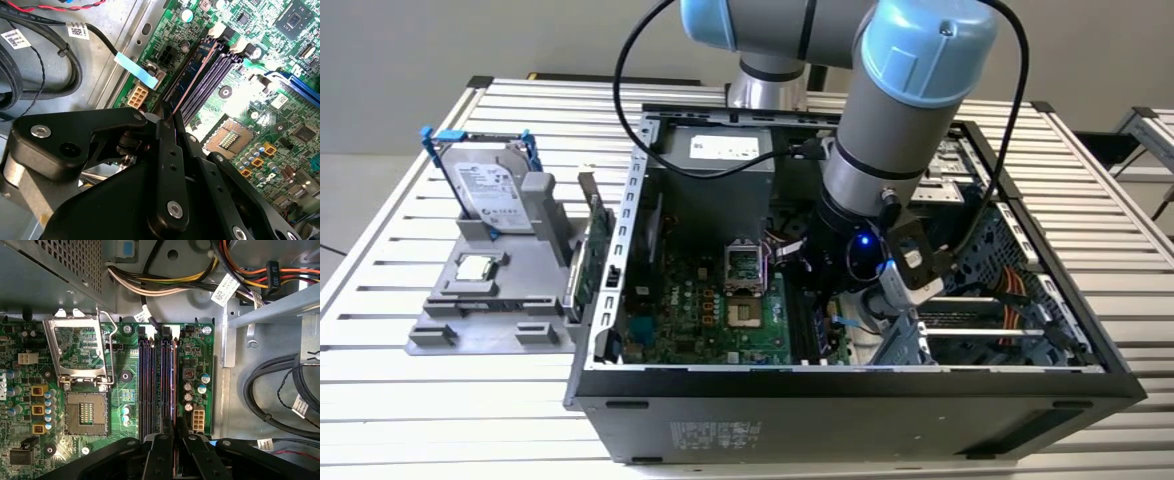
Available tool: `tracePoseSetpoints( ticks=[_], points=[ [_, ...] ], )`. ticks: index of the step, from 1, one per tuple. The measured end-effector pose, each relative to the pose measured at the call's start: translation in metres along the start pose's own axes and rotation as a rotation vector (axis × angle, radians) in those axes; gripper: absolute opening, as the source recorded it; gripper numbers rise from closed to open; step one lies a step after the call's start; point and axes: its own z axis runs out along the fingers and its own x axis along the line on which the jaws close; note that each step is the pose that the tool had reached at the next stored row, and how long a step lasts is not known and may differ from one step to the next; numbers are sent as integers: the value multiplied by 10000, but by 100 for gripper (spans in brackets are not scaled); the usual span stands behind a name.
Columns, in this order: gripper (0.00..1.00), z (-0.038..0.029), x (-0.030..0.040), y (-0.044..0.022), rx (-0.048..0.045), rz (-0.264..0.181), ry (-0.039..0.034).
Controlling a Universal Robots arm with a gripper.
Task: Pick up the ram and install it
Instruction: 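Press down the ram until it locks into place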
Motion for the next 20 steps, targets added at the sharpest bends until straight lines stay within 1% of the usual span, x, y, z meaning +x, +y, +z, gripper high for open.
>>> tracePoseSetpoints(
  ticks=[3,6,7,9,11,13,15,16,17,20],
  points=[
    [0,0,0,1,-1,1,-1],
    [0,-17,0,1,30,6,0],
    [0,-33,1,0,37,8,-1],
    [0,-86,3,-1,66,10,-1],
    [0,-120,4,0,113,12,-2],
    [0,-121,4,0,174,34,-3],
    [0,-120,4,-1,311,71,-5],
    [0,-119,3,-1,350,79,-4],
    [0,-114,3,0,364,84,-4],
    [0,-109,3,9,365,89,-4]
  ],
)
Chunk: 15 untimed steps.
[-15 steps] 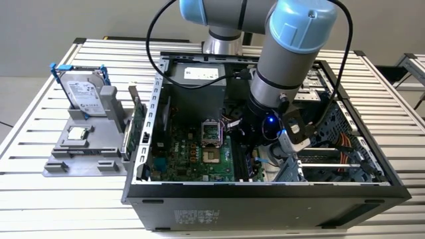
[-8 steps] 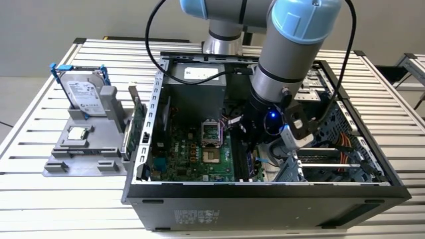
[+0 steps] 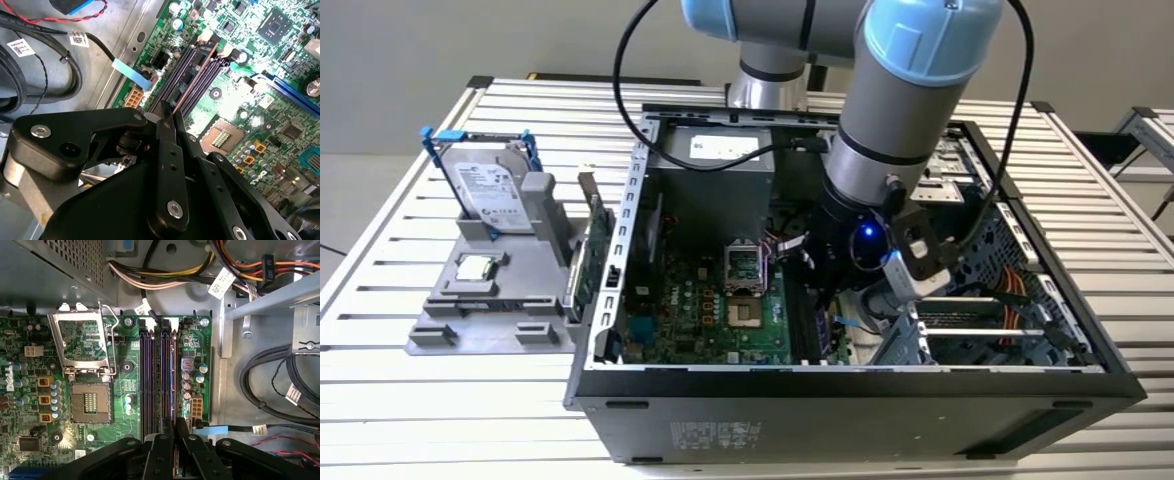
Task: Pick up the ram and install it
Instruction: 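Press down the ram until it locks into place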
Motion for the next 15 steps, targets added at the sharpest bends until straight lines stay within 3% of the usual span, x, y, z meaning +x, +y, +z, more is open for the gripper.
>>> tracePoseSetpoints(
  ticks=[15],
  points=[
    [0,33,-18,38,-1,10,0]
  ],
)
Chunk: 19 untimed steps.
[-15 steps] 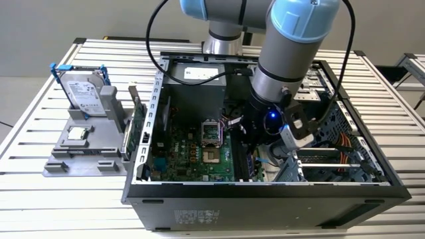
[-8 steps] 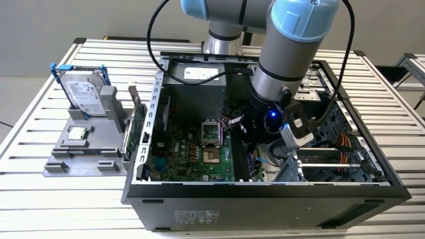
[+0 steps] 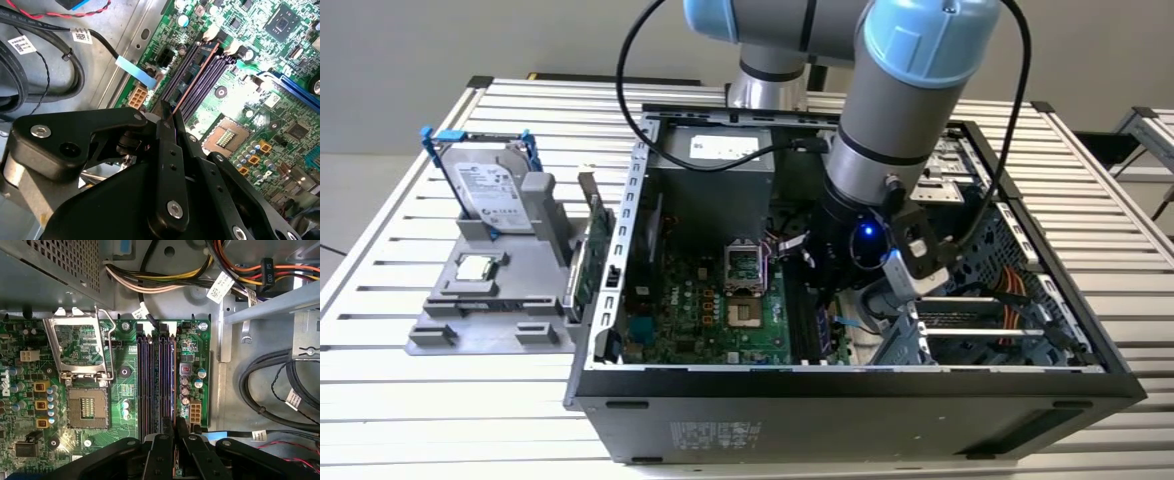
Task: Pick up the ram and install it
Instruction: 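Press down the ram until it locks into place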
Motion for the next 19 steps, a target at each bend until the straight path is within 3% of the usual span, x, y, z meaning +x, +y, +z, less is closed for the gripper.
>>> tracePoseSetpoints(
  ticks=[19],
  points=[
    [0,58,-2,3,1,39,3]
  ],
)
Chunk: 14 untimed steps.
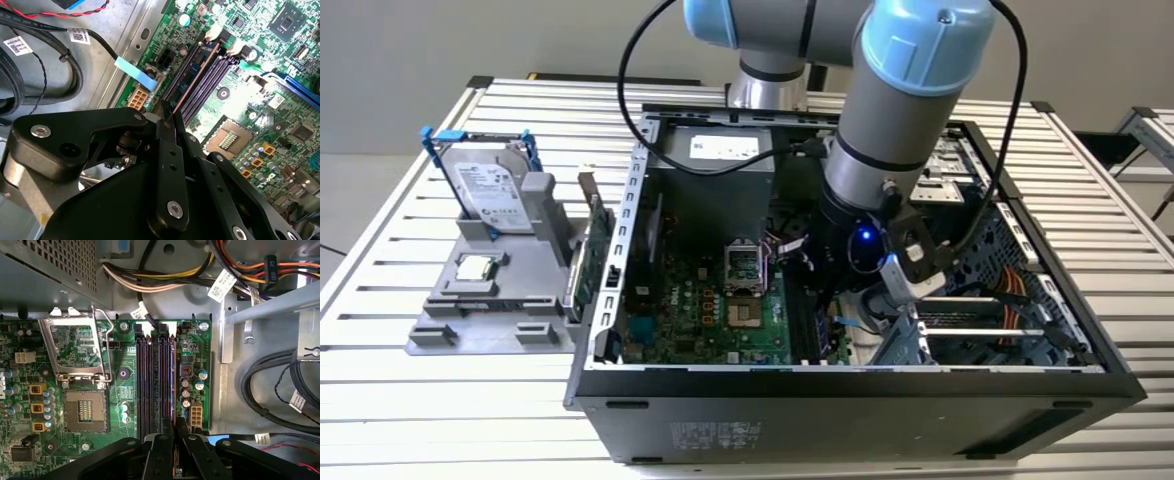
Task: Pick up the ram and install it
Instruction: 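Press down the ram until it locks into place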
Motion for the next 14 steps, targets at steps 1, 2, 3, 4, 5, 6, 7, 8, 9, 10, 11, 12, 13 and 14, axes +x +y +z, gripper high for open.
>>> tracePoseSetpoints(
  ticks=[1,2,3,4,5,6,7,8,9,10,11,12,13,14],
  points=[
    [0,2,0,0,0,0,0],
    [0,5,0,1,-2,0,0],
    [0,8,0,1,-1,0,0],
    [0,10,0,1,-1,0,0],
    [0,13,0,1,-1,0,0],
    [0,15,0,1,-2,0,0],
    [0,19,-1,1,-2,0,-1],
    [0,22,-1,2,-3,0,-1],
    [0,26,-1,2,-2,0,-1],
    [0,29,-1,2,-2,0,0],
    [0,33,-1,2,-2,0,-1],
    [0,37,-1,2,-2,0,0],
    [0,40,-1,2,-1,0,0],
    [0,43,-1,2,0,0,0]
  ],
)
